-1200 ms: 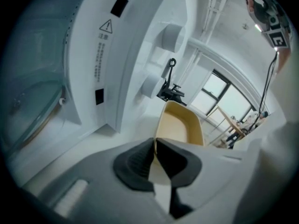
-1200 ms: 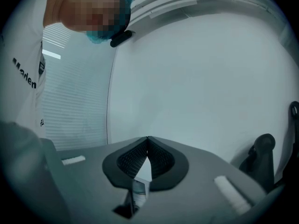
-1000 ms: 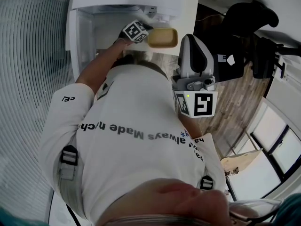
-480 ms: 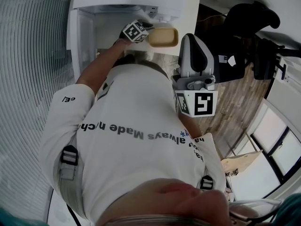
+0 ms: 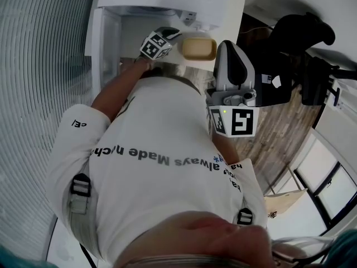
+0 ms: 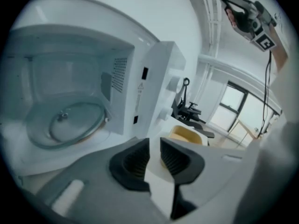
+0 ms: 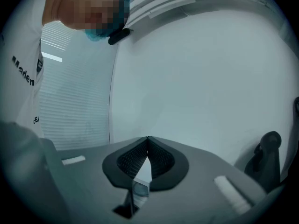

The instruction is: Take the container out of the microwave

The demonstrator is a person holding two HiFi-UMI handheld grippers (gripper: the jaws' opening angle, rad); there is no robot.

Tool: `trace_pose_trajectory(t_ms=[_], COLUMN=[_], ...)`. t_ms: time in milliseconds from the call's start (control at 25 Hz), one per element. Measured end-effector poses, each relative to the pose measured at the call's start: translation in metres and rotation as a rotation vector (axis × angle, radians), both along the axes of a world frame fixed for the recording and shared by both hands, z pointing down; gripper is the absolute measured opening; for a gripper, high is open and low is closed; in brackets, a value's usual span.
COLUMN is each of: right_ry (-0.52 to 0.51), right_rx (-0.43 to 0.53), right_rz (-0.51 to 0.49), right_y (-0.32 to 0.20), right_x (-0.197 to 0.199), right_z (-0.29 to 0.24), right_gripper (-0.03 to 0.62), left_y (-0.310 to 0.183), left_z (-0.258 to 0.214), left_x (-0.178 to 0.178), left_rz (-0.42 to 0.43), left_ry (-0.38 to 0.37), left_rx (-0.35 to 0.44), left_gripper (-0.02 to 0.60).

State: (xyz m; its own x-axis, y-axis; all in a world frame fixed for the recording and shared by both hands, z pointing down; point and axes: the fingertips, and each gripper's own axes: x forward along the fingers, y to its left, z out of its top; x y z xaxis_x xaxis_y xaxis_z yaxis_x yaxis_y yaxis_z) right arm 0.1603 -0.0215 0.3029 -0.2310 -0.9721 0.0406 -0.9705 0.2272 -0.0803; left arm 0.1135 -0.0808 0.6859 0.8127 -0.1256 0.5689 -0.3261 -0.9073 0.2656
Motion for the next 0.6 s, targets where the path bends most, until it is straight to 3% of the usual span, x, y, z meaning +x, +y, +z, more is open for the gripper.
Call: trace_pose_trajectory(t_ms=[320, 600], right_ry=[0.006, 0.022], right_rx=[0.006, 0.006], right_rz=[-0.040, -0.073], right_y=[-0.008, -0.013], right_x=[-0.012, -0.025], right_z=[0.000, -0.005], right_gripper=[0.000, 0.000], left_y=[-0.002, -0.003], left_z=[-0.066, -0.175], left_x=[-0.048, -0.061], left_rz=[-0.159, -0.220], left_ry=[0.129, 0.261], left_rx=[0.074, 0.218], left_gripper=[0.061, 0.061])
